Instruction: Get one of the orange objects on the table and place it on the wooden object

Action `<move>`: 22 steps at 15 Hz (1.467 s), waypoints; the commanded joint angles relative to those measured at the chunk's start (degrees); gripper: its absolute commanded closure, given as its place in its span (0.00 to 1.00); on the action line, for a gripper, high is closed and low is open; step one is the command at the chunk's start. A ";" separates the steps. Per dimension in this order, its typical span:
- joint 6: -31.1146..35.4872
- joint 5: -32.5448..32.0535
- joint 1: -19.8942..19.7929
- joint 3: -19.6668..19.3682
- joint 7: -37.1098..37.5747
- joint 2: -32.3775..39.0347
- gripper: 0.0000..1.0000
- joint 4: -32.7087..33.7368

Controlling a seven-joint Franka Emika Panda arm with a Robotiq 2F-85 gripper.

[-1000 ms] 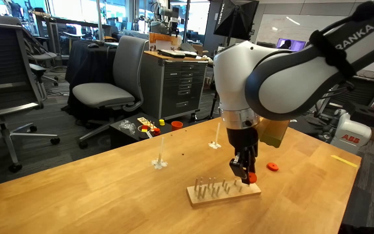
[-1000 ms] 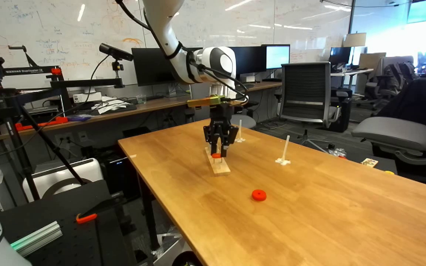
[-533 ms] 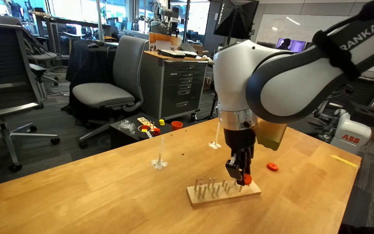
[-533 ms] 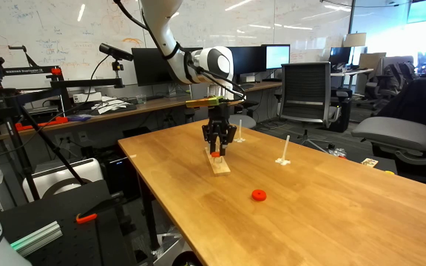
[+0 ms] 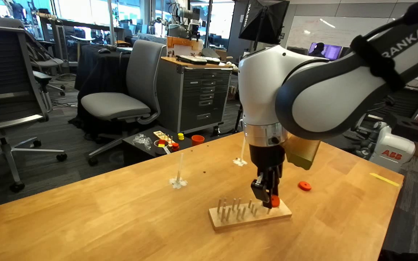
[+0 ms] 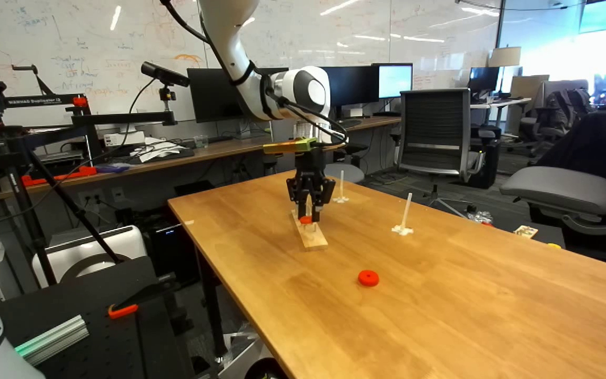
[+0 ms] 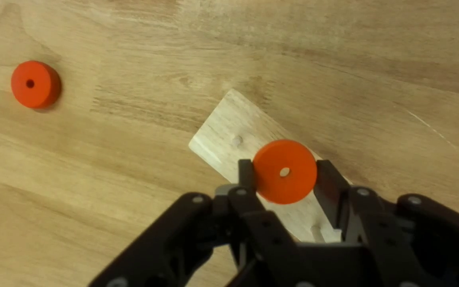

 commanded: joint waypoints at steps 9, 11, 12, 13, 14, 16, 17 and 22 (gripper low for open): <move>0.93 -0.58 0.80 0.47 0.87 -1.03 0.82 -2.16; 1.13 -0.61 0.75 0.41 0.86 -1.03 0.82 -2.38; 1.25 -0.62 0.71 0.39 0.83 -0.98 0.82 -2.44; 1.47 -0.77 0.73 0.31 0.84 -0.82 0.82 -2.42; 1.57 -1.02 0.84 0.16 1.00 -0.69 0.82 -2.35; 1.64 -1.11 0.89 0.12 0.97 -0.57 0.82 -2.30; 1.73 -1.16 0.90 0.10 0.99 -0.50 0.82 -2.28; 2.04 -1.86 1.15 -0.43 1.43 -0.13 0.82 -2.29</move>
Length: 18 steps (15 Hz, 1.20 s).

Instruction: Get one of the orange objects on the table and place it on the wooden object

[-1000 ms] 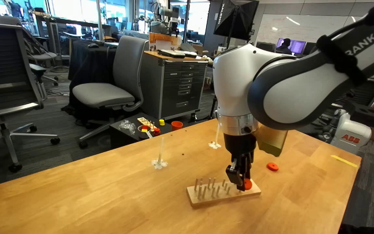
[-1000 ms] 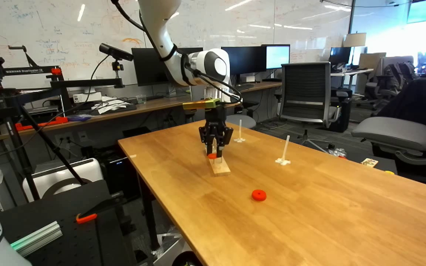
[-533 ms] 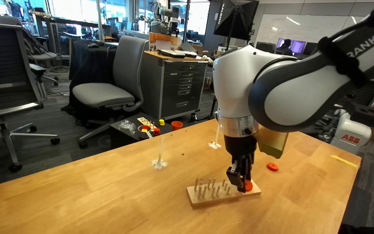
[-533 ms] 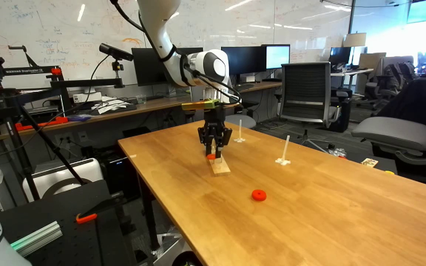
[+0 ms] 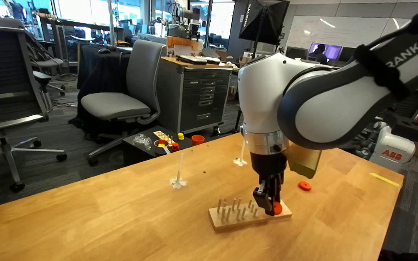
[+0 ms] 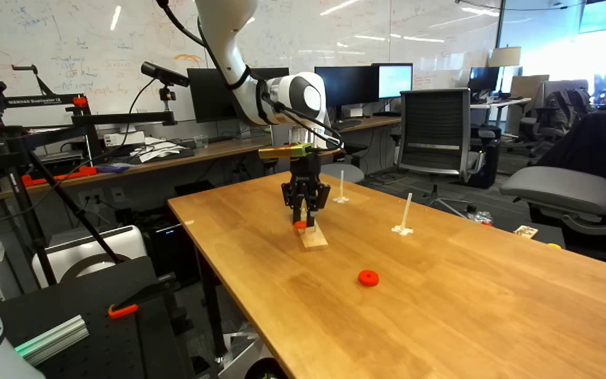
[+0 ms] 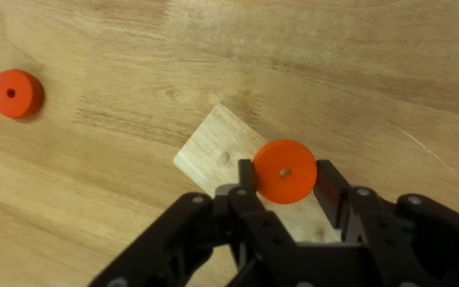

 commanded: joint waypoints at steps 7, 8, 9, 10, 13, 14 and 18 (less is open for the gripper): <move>1.73 -3.13 0.83 -0.95 1.89 0.20 0.82 -0.19; 1.80 -3.21 0.87 -0.92 1.92 0.23 0.82 -0.13; 1.87 -3.25 0.88 -0.90 1.95 0.26 0.82 -0.09; 1.89 -3.32 0.88 -0.88 1.98 0.26 0.82 -0.06; 2.10 -3.72 0.93 -0.88 2.20 0.40 0.82 0.10; 2.18 -3.70 0.93 -0.87 2.21 0.50 0.82 0.14; 2.43 -3.69 0.92 -0.97 2.39 0.68 0.82 0.30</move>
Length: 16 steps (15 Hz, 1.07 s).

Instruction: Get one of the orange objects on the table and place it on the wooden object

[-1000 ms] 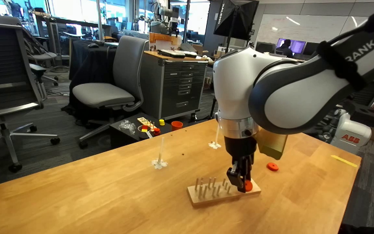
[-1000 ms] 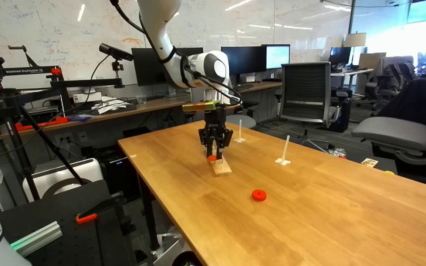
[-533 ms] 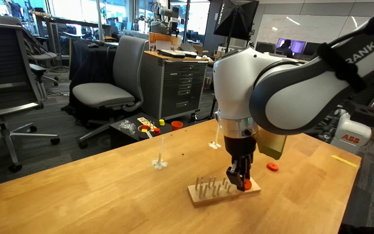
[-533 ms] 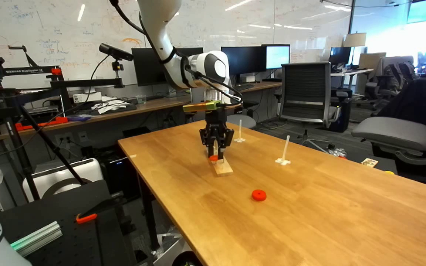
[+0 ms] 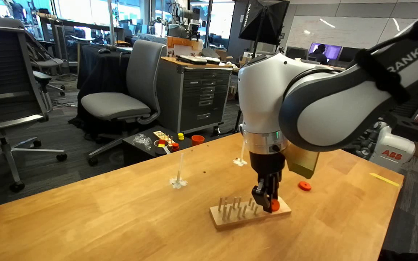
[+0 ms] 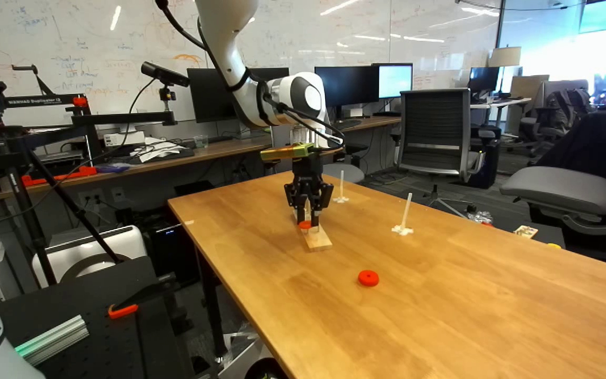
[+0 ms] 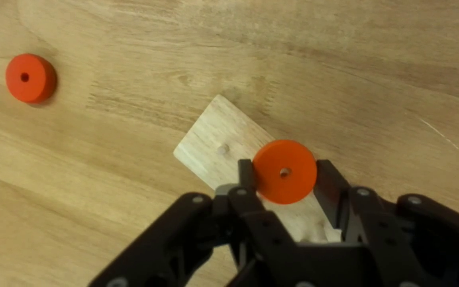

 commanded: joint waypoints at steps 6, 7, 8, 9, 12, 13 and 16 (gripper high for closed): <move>0.88 -1.59 0.74 -1.03 1.95 1.08 0.82 0.65; 0.79 -1.56 0.66 -1.18 2.12 1.24 0.82 0.78; 0.70 -1.52 0.57 -1.32 2.20 1.35 0.82 0.97; 0.69 -1.54 0.53 -1.49 2.35 1.40 0.82 1.15; 0.66 -1.51 0.50 -1.83 2.62 1.52 0.82 1.66; 0.64 -1.43 0.47 -1.88 2.64 1.54 0.82 1.77; 0.75 -1.28 0.45 -1.88 2.69 1.39 0.82 1.99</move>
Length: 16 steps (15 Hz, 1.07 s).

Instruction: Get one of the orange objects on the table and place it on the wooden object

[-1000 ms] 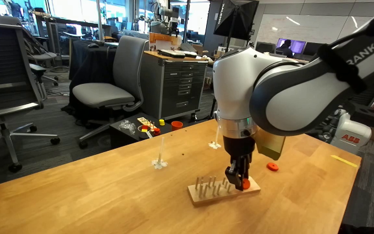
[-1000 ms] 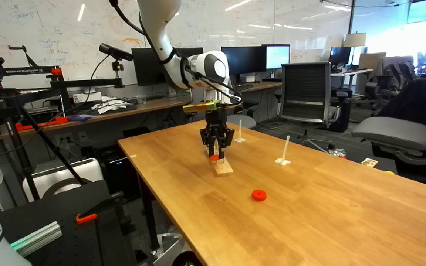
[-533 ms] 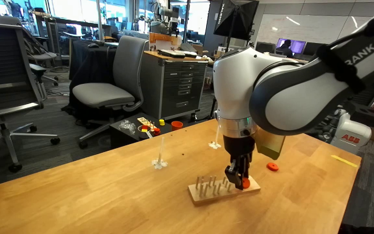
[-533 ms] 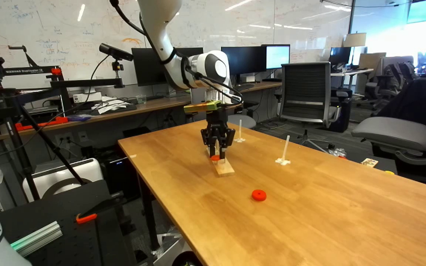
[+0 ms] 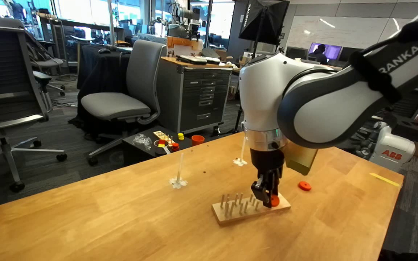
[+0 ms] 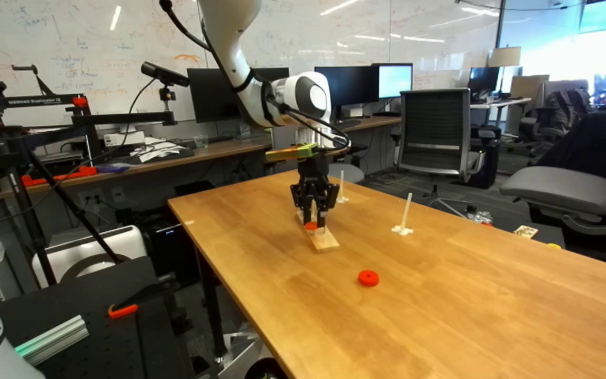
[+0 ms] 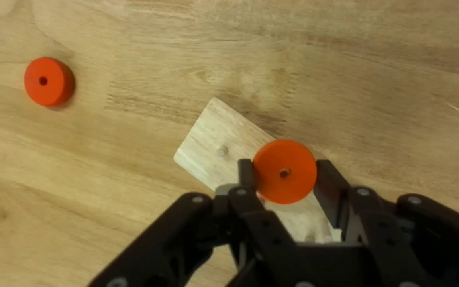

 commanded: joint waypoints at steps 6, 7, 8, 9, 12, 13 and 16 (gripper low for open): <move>0.98 -1.27 0.40 -0.73 1.29 0.98 0.82 1.88; 1.13 -1.38 0.41 -0.87 1.36 0.98 0.82 1.86; 1.10 -1.37 0.36 -0.98 1.36 1.09 0.82 1.91; 1.08 -1.36 0.29 -1.08 1.37 1.18 0.82 1.83; 1.06 -1.19 0.10 -1.24 1.25 1.53 0.82 1.64; 1.06 -1.13 0.05 -1.29 1.23 1.71 0.82 1.64; 0.80 -0.85 -0.05 -1.32 1.16 2.08 0.31 1.78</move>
